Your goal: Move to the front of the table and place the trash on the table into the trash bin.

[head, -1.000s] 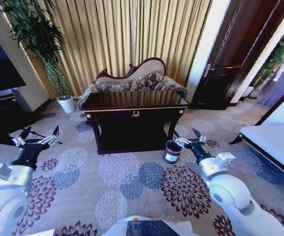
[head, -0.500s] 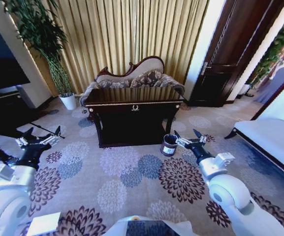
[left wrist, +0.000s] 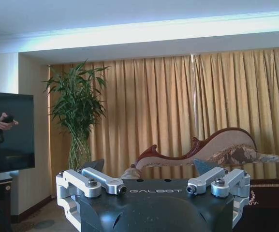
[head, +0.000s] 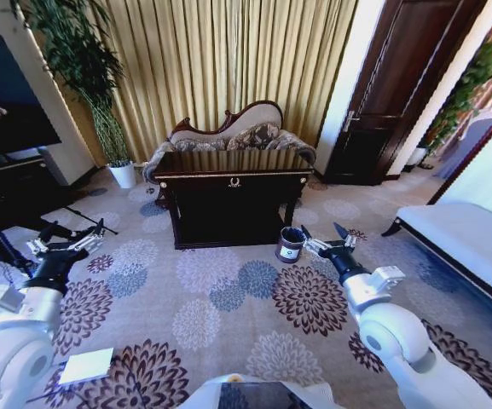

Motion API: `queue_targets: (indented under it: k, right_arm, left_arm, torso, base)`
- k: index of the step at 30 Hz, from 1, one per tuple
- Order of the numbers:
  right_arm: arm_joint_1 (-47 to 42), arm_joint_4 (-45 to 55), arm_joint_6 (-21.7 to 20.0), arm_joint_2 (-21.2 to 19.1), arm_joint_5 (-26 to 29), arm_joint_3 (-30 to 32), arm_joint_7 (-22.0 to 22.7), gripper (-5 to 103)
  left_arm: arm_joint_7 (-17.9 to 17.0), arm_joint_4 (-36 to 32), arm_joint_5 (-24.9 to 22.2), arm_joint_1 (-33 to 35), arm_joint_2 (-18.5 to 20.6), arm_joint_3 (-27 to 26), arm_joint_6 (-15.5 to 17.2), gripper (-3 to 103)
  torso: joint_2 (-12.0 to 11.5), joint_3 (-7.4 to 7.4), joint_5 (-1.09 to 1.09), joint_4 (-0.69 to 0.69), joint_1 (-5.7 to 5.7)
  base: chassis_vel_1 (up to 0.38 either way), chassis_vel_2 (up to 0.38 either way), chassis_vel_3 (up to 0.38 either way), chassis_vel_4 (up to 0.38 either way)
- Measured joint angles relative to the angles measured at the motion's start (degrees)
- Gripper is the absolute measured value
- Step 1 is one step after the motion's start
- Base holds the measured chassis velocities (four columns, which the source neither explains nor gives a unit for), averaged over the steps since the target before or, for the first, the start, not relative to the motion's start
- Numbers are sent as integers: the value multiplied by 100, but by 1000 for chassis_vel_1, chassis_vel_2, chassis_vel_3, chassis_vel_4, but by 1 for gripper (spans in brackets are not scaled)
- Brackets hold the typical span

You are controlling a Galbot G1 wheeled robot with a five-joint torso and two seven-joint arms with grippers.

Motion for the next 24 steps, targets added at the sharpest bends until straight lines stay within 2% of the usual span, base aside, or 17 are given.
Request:
queue_targets:
  k: [24]
  right_arm:
    - [-30,-99,117,45,-218,-77,-3,100]
  left_arm:
    - [-27,53,50,11,-78,18,-10,100]
  torso:
    - [2,-3,-1,0,-6]
  base:
    - [0,0,0,0]
